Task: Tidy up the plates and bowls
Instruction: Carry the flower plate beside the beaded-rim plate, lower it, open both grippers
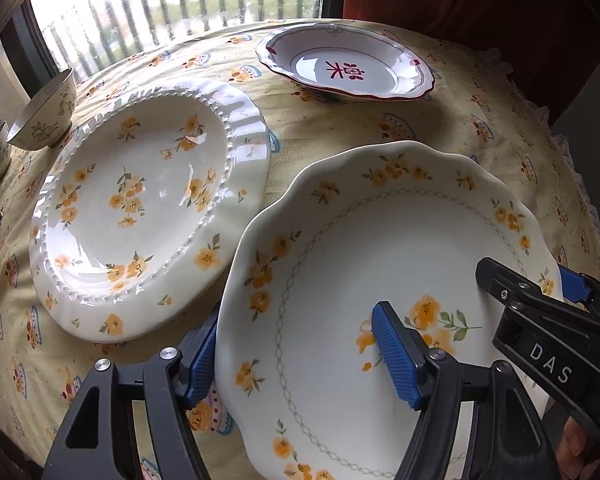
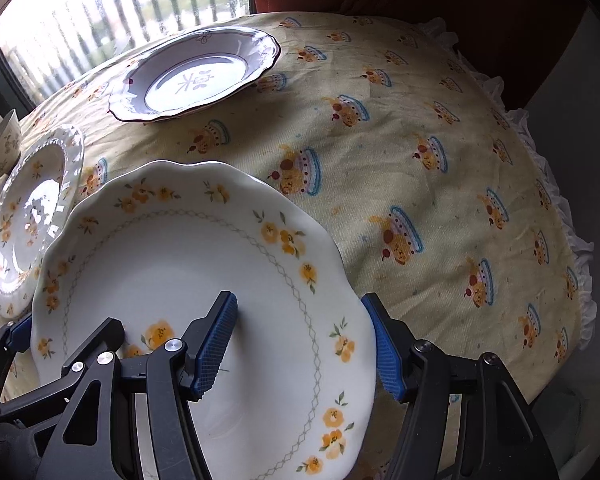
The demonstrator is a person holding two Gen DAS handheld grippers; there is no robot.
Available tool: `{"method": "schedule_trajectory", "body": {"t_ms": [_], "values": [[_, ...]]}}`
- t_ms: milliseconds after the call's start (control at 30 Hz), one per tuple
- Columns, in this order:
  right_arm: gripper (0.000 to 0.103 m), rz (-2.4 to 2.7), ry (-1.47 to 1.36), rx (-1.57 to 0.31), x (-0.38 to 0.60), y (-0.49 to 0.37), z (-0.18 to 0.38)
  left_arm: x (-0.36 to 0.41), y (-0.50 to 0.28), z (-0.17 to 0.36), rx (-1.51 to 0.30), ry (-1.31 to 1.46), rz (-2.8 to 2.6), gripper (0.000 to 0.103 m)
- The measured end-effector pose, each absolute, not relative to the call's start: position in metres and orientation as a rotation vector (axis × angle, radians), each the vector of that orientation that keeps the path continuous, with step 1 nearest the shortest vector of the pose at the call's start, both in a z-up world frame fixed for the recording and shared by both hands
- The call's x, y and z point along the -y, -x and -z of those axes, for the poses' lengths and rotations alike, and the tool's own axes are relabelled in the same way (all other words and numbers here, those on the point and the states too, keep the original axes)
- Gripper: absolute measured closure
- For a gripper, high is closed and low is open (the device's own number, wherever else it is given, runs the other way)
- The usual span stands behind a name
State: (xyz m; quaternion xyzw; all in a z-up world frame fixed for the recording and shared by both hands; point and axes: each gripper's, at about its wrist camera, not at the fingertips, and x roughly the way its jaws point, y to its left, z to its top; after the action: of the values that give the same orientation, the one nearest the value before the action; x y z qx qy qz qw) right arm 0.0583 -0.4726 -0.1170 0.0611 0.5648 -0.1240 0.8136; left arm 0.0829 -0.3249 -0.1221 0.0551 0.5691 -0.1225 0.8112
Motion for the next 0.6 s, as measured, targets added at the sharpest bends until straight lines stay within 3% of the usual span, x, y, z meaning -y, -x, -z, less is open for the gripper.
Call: {"method": "schedule_trajectory", "body": {"t_ms": [500,600], "values": [[0.035,0.292,-0.163,-1.223,0.475,-0.063,0.122,0.323,-0.087,0.123,-1.195,-0.114,0.263,0.029],[0.03,0.301,-0.099,-1.169,0.467,-0.06,0.109,0.32,-0.085,0.117,-1.194,-0.11,0.272,0.027]]}}
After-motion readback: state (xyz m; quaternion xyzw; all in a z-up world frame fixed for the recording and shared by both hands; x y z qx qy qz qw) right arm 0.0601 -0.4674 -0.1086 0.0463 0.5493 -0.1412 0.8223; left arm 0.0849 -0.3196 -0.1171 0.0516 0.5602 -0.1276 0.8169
